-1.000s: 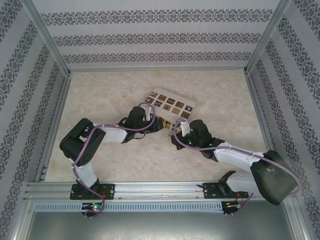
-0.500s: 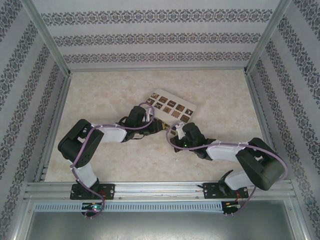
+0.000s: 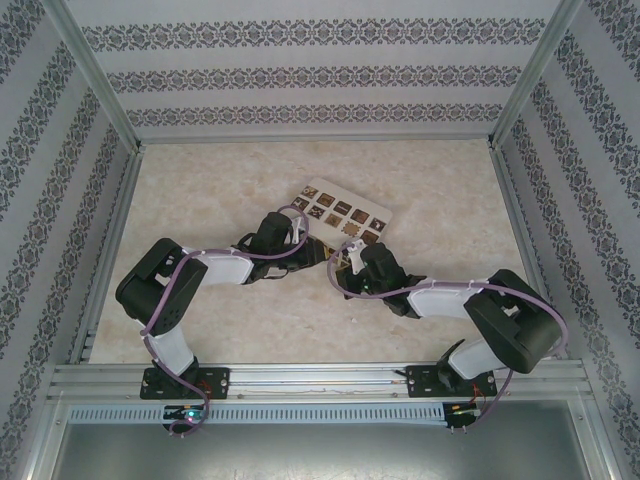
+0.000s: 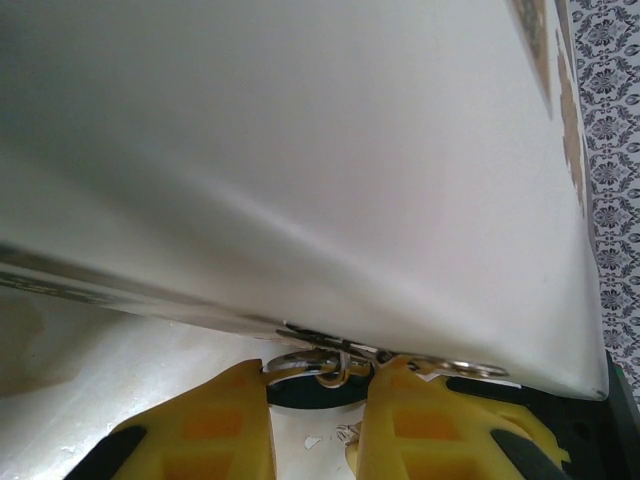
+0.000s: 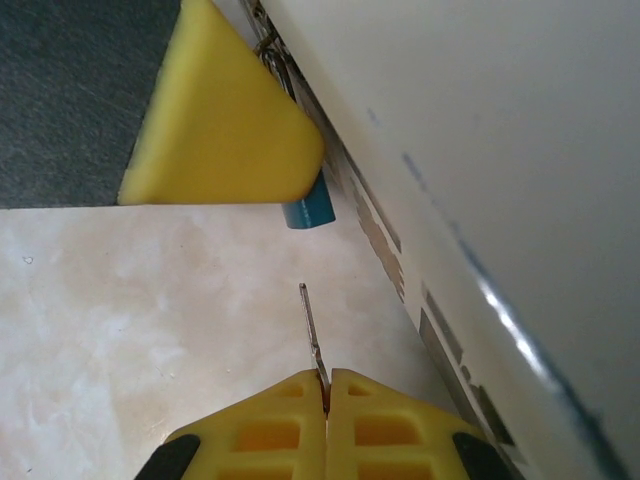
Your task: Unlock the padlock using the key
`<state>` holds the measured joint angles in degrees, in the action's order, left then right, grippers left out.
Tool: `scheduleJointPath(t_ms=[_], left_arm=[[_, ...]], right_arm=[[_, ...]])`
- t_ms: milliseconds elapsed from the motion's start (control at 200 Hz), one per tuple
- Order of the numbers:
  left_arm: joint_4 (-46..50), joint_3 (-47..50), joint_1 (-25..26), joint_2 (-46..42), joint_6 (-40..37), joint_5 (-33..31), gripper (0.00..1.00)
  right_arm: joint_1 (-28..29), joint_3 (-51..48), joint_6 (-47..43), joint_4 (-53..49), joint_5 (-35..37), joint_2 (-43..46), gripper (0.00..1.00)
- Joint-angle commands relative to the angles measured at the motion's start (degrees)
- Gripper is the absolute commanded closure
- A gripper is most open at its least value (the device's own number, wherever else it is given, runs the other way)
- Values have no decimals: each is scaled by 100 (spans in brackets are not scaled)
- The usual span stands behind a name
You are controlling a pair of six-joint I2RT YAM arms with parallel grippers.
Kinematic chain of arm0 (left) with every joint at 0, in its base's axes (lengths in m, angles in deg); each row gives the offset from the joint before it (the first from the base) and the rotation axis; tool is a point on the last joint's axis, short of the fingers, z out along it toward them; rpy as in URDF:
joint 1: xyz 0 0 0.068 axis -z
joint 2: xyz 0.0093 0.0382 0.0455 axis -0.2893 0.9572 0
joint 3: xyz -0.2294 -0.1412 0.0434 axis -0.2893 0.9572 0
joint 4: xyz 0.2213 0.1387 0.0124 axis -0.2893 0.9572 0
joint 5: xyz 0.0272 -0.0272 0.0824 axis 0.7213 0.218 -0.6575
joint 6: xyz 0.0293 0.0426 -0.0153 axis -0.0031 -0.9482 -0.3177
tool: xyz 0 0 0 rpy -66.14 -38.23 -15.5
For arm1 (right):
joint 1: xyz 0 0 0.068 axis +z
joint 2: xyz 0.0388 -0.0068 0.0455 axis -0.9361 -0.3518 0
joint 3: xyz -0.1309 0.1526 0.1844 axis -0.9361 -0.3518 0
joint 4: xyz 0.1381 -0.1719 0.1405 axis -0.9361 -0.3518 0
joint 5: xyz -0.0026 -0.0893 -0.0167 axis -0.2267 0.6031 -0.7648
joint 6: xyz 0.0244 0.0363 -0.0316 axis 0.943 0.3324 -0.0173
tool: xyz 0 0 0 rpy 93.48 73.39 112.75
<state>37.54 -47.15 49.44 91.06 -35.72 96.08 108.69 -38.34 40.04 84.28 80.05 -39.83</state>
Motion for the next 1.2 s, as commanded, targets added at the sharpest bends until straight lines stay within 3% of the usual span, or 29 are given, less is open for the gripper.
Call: scheduleJointPath(t_ms=[0, 1199], left_arm=[[-63, -166, 105, -233, 65, 159, 81], [-102, -112, 126, -205, 124, 132, 81]], right_arm=[[61, 229, -43, 223, 63, -140, 100], [44, 617, 45, 728, 57, -502, 100]])
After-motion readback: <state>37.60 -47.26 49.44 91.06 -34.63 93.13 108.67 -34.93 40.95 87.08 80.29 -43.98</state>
